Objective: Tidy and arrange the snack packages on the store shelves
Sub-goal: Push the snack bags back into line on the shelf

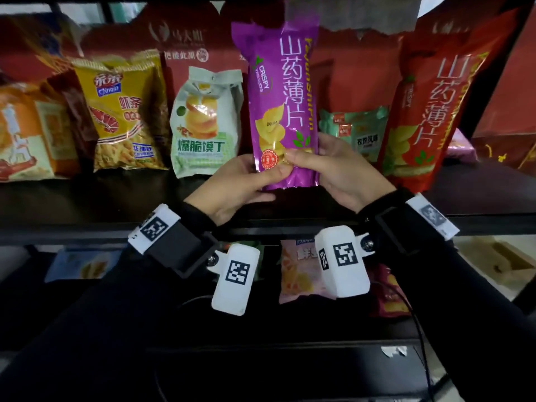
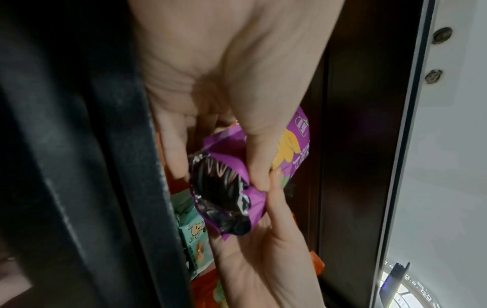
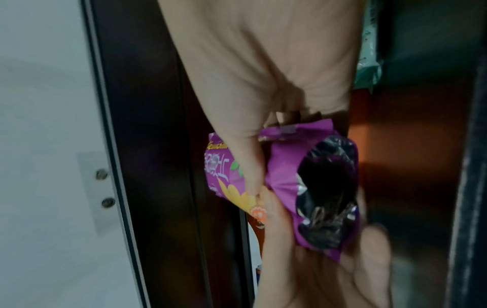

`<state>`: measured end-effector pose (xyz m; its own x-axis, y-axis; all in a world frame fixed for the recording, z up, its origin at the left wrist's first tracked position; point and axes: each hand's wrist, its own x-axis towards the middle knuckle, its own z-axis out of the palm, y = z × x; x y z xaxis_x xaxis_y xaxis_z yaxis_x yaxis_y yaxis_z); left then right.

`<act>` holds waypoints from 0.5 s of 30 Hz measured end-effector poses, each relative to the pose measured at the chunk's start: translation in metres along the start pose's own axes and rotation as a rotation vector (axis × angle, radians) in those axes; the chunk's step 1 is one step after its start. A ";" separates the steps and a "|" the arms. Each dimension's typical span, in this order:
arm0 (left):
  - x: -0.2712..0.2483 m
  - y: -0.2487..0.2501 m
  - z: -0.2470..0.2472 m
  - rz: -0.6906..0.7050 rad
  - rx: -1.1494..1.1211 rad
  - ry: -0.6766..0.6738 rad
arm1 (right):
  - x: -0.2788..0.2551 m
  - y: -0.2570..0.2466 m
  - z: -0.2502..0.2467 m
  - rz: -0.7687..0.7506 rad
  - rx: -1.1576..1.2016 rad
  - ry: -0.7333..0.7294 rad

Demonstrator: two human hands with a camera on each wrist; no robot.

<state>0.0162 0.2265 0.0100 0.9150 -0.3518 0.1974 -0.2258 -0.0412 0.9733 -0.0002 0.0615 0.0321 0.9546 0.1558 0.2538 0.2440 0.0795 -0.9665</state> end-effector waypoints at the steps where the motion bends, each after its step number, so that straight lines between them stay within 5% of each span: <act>1: 0.000 0.002 -0.001 -0.013 -0.001 -0.020 | 0.001 0.001 0.000 -0.007 0.021 0.022; 8: 0.000 0.021 -0.007 -0.058 0.172 0.027 | 0.012 -0.002 -0.001 0.018 0.123 -0.106; 15: 0.001 0.032 -0.010 -0.073 0.180 -0.047 | 0.017 -0.001 0.001 -0.026 0.108 -0.043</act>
<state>0.0135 0.2338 0.0422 0.9155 -0.3849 0.1171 -0.2193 -0.2332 0.9474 0.0158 0.0651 0.0372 0.9397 0.1938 0.2819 0.2461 0.1896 -0.9505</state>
